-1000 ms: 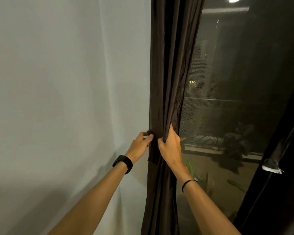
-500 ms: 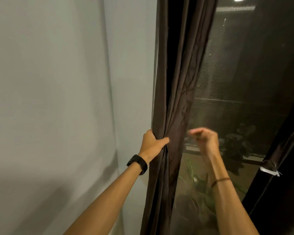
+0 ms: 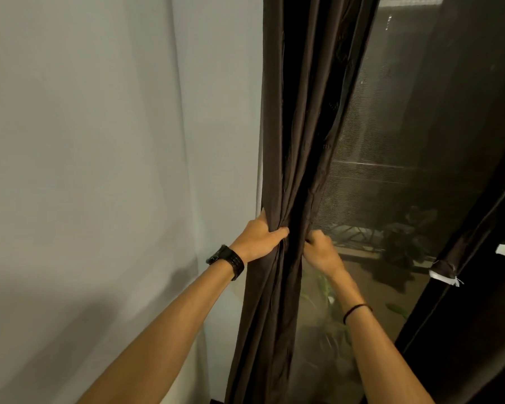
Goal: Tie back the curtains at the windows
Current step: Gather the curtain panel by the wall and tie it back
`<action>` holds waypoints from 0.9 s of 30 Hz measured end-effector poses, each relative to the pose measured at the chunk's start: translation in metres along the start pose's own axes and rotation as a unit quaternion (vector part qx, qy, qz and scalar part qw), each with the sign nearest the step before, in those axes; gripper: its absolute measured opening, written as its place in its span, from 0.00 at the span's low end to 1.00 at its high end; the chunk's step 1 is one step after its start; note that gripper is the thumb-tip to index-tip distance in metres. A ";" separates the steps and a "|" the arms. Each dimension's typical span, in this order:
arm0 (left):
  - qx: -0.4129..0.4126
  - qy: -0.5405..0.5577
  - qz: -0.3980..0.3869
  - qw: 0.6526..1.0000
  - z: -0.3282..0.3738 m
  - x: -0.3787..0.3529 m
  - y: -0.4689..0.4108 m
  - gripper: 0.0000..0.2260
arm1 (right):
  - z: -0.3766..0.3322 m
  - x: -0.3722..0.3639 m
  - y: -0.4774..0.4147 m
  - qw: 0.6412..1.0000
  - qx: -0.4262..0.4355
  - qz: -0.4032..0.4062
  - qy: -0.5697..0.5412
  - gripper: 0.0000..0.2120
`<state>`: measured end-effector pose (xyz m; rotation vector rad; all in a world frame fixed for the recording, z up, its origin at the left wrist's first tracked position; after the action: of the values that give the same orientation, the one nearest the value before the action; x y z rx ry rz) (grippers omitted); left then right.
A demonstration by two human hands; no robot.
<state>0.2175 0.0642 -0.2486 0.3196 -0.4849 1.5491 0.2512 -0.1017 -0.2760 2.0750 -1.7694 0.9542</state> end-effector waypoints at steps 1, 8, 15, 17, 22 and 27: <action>-0.001 -0.043 -0.004 0.999 0.000 0.000 -0.003 0.32 | -0.001 0.005 0.007 0.998 -0.002 0.054 0.036 0.19; -0.026 -0.354 0.092 0.930 0.011 -0.004 0.004 0.47 | -0.028 0.018 0.060 0.959 0.077 0.273 -0.005 0.10; 0.007 -0.211 0.114 0.971 0.014 -0.011 0.014 0.35 | -0.026 0.012 0.089 0.916 0.179 0.341 -0.114 0.04; 0.019 -0.039 0.153 0.987 0.013 -0.011 0.014 0.28 | -0.034 0.006 0.097 0.895 0.259 0.354 -0.075 0.05; 0.018 0.031 0.283 0.958 0.011 -0.013 0.030 0.08 | -0.056 -0.006 0.094 0.833 0.439 0.327 0.081 0.03; -0.045 -0.020 0.230 0.972 0.004 -0.007 0.055 0.15 | -0.079 0.006 0.067 0.780 0.557 0.162 0.234 0.11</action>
<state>0.1629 0.0572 -0.2542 0.1728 -0.6936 1.9642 0.1631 -0.0762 -0.2280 1.6422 -1.3763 2.8474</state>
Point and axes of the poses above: each hand's wrist, its own y-axis away from the middle knuckle, its own x-axis out of the back of the hand, z = x × y, the point moved 3 cm from there along -y, towards the middle knuckle, and after that the axes turned 3 degrees about x, right-handed, at the moved point
